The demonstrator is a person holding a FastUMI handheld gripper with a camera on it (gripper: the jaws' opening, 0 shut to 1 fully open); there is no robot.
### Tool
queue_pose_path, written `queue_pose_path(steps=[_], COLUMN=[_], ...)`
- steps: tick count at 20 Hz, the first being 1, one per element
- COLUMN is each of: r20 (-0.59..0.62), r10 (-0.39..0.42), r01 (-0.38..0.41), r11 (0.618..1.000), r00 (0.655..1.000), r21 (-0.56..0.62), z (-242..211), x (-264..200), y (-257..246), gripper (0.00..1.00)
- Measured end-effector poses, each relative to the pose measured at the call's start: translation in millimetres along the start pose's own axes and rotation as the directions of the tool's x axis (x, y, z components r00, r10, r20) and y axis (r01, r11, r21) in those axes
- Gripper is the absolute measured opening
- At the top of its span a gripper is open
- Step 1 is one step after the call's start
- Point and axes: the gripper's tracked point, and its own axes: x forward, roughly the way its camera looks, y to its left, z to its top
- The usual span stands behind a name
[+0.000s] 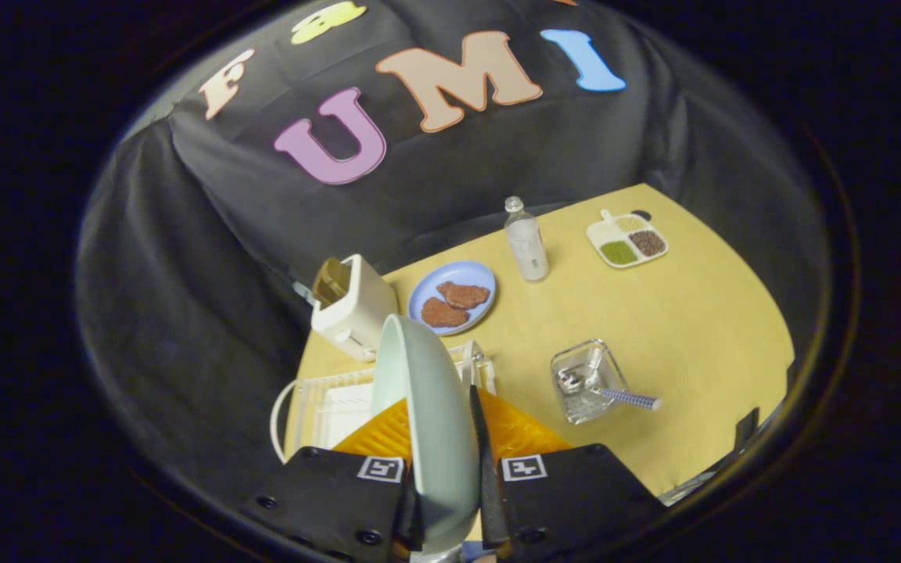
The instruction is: Take the plate from the dish rack, then take the spoon from the basket and place it into the plate.
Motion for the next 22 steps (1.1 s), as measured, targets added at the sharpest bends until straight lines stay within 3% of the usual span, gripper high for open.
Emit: queue_pose_path(steps=[8,12,16,22], r20=[0.021,-0.011,-0.005,0.014], r10=[0.108,0.176,0.159,0.153], r01=[-0.110,-0.172,-0.154,-0.152], r11=[0.988,0.972,0.965,0.963], r00=[0.994,0.984,0.987,0.988], r21=[0.108,0.162,0.210,0.222], z=[-64,-110,-125,-133], x=[-63,-42,4,38], y=[-127,-171,-222,-247], gripper=[0.31,0.31,0.31,0.31])
